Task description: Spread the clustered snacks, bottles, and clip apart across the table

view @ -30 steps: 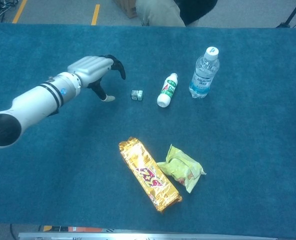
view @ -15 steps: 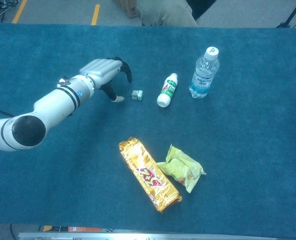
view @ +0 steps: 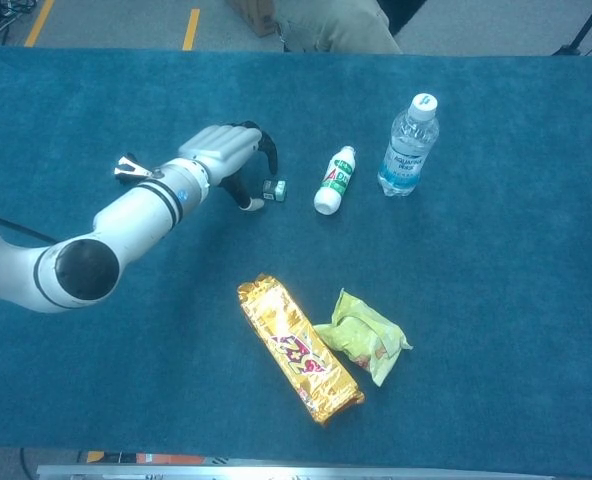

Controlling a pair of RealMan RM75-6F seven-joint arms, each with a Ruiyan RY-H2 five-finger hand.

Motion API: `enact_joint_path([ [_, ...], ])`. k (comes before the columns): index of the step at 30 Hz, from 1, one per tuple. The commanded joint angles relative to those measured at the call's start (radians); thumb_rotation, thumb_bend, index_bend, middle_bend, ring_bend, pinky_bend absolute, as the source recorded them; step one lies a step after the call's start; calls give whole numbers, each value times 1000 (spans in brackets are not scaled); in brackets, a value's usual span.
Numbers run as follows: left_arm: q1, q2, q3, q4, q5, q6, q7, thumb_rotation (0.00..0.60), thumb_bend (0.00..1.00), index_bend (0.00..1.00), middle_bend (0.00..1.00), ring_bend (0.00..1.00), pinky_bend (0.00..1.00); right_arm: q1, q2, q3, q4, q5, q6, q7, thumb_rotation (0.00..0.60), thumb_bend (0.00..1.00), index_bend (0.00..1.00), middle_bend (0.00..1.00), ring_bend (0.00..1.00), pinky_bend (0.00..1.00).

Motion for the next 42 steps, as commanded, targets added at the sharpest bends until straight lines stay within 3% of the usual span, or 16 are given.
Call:
enact_joint_path([
  [1, -8, -7, -5, 12, -16, -6, 11, 600, 254, 375, 189, 35, 73, -3, 2, 1, 4, -1, 0, 8, 600, 10, 294, 356, 285, 431],
  [13, -24, -28, -11, 35, -54, -14, 40, 600, 320, 402, 188, 35, 73, -14, 8, 8, 13, -8, 5, 38, 600, 10, 294, 356, 285, 431],
  [42, -28, -36, -24, 45, -62, -13, 36, 600, 322, 501, 210, 38, 73, -27, 12, 21, 17, 2, 2, 57, 600, 9, 294, 356, 285, 431],
])
